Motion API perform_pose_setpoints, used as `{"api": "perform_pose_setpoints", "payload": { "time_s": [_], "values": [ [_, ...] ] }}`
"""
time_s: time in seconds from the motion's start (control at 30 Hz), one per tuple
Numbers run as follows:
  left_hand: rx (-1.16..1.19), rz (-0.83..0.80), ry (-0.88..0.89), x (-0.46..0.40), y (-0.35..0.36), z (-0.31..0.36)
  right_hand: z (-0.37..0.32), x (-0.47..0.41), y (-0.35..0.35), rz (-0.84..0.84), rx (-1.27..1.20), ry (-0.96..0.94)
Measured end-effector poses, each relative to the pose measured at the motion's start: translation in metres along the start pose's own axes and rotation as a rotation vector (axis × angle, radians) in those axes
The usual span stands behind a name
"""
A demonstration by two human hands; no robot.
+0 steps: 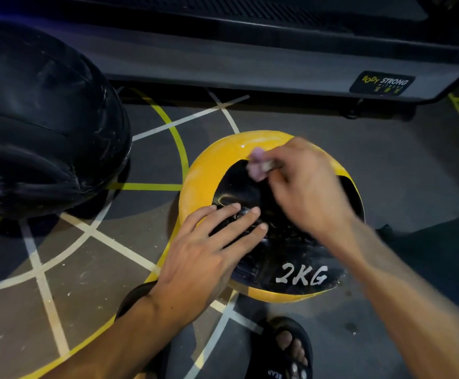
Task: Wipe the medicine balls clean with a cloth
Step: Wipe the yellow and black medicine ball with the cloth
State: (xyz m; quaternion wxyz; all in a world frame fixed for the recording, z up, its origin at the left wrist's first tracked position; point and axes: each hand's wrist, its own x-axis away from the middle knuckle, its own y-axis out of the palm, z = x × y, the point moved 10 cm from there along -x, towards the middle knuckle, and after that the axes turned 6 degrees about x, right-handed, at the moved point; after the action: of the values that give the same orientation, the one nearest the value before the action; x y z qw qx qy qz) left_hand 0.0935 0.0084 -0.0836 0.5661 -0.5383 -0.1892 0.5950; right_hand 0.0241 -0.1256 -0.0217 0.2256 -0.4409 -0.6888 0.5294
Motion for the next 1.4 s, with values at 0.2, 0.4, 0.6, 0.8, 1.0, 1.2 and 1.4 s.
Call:
{"api": "perform_pose_setpoints", "payload": {
  "time_s": [0.2, 0.4, 0.6, 0.8, 1.0, 1.2, 1.4],
  "values": [
    [0.019, -0.01, -0.019, 0.005, -0.001, -0.003, -0.018, -0.017, 0.005, -0.036, -0.017, -0.155],
    [0.109, -0.005, 0.024, 0.01, -0.011, -0.007, -0.005, -0.035, 0.01, 0.008, 0.074, -0.114],
    [0.295, 0.021, -0.058, 0.023, -0.024, -0.035, -0.041, 0.006, 0.032, -0.05, -0.013, -0.28],
    [0.28, 0.144, -0.401, 0.045, -0.048, -0.068, -0.032, 0.013, 0.028, -0.015, 0.08, -0.23],
    [0.582, 0.196, -0.658, 0.052, -0.028, -0.073, -0.039, 0.004, 0.033, -0.013, 0.133, -0.185],
    [0.469, 0.161, -0.648, 0.054, -0.025, -0.074, -0.073, 0.038, 0.047, -0.169, 0.198, -0.477],
    [0.435, 0.174, -0.58, 0.049, -0.029, -0.07, -0.013, -0.002, 0.017, 0.013, 0.117, -0.158]
  ]
}}
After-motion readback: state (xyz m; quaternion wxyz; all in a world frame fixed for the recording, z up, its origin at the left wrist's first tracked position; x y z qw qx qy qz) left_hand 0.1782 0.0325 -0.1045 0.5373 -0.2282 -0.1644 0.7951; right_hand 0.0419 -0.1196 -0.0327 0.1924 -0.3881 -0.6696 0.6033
